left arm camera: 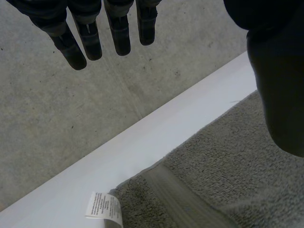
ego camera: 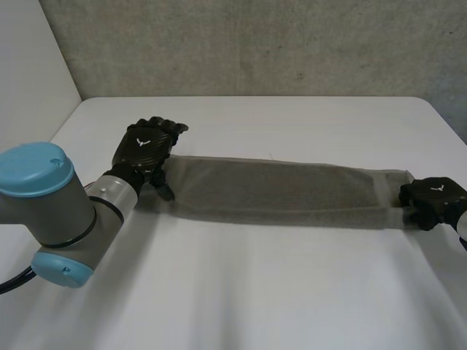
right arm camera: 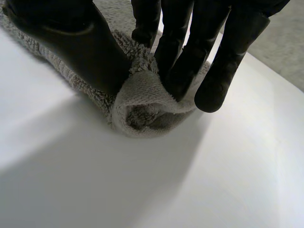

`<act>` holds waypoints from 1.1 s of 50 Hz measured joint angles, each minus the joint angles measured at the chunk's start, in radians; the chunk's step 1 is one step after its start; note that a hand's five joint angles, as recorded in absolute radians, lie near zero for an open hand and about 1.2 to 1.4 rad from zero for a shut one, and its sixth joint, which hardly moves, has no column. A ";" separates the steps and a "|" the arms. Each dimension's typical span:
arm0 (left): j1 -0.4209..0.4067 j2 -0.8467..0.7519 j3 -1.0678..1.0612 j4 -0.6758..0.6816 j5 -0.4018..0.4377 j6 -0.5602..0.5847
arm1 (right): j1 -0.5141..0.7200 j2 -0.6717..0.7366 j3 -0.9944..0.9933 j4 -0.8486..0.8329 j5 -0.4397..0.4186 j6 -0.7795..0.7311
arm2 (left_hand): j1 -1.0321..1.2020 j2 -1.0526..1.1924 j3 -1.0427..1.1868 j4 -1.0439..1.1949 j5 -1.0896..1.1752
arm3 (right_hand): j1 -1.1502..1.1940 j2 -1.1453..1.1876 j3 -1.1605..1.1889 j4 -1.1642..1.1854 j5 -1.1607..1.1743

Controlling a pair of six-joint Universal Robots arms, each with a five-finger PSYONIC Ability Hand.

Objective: Fold the towel.

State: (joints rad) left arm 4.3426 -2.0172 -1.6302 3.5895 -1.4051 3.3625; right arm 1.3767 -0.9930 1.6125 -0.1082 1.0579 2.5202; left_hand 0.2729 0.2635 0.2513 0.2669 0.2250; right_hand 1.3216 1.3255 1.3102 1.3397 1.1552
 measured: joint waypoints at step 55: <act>0.008 0.074 0.006 0.000 -0.007 -0.005 | 0.958 0.253 -0.476 -0.213 0.295 -0.140 | -0.005 -0.003 -0.005 0.000 -0.001 | -0.181 -0.193 -0.166 -0.194 -0.194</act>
State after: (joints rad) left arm 4.3503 -1.9430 -1.6244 3.5895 -1.4125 3.3578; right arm 2.3342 -0.7404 1.1365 -0.3207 1.3532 2.3799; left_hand 0.2681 0.2602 0.2467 0.2669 0.2236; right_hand 1.1402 1.1328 1.1445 1.1462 0.9610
